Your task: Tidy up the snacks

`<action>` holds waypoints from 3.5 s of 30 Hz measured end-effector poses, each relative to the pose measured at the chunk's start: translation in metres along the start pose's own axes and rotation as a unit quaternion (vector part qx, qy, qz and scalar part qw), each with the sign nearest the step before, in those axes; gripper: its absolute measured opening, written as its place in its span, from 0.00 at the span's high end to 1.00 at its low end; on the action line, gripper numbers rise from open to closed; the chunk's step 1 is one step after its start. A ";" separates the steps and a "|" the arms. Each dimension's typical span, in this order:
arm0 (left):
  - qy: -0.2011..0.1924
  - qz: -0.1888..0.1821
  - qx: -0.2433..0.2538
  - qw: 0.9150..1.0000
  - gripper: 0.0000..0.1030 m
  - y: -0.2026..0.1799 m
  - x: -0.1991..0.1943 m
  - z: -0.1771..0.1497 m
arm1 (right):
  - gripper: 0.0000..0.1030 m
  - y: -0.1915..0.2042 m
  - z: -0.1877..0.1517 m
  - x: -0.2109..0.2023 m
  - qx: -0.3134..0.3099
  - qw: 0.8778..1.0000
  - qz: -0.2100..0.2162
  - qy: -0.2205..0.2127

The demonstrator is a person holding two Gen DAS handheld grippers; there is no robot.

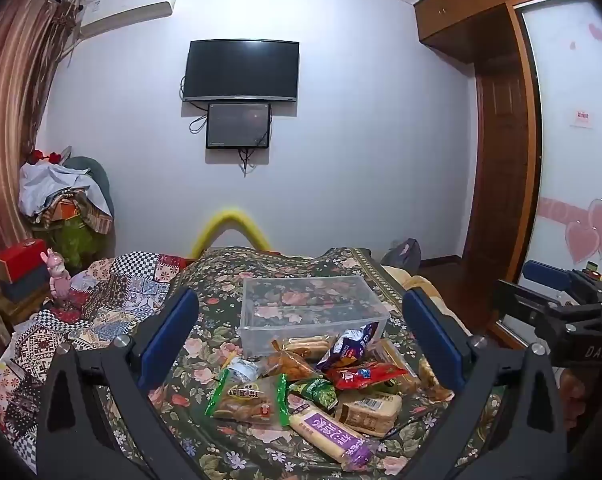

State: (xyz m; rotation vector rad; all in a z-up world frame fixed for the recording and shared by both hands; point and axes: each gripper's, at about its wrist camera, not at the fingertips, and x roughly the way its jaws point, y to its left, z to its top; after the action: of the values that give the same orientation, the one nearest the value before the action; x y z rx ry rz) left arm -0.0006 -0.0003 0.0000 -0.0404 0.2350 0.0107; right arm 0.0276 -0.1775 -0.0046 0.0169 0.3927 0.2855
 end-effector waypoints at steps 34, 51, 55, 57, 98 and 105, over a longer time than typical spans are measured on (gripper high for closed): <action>0.006 -0.003 -0.006 1.000 0.00 -0.002 -0.002 0.000 | 0.00 0.003 0.003 -0.010 -0.001 1.000 -0.011 -0.021; 0.007 -0.002 -0.014 1.000 0.00 0.001 -0.001 0.000 | 0.00 0.005 0.003 -0.010 -0.002 1.000 -0.009 -0.025; 0.006 -0.002 -0.014 1.000 0.00 0.001 -0.001 0.000 | 0.00 0.006 0.003 -0.010 -0.002 1.000 -0.009 -0.026; 0.007 -0.002 -0.015 1.000 0.00 0.001 -0.001 0.000 | 0.00 0.006 0.003 -0.011 -0.002 1.000 -0.008 -0.027; 0.068 0.000 -0.006 0.998 0.20 0.014 0.038 -0.029 | 0.08 -0.023 -0.029 0.030 0.010 0.999 -0.008 0.045; 0.156 -0.001 -0.010 0.988 0.32 0.034 0.079 -0.061 | 0.20 -0.046 -0.056 0.053 0.015 0.993 -0.019 0.117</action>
State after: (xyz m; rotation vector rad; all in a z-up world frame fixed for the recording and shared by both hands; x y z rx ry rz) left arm 0.0618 0.0314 -0.0793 -0.0623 0.5471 0.0038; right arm 0.0661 -0.2090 -0.0798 0.0063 0.6297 0.2449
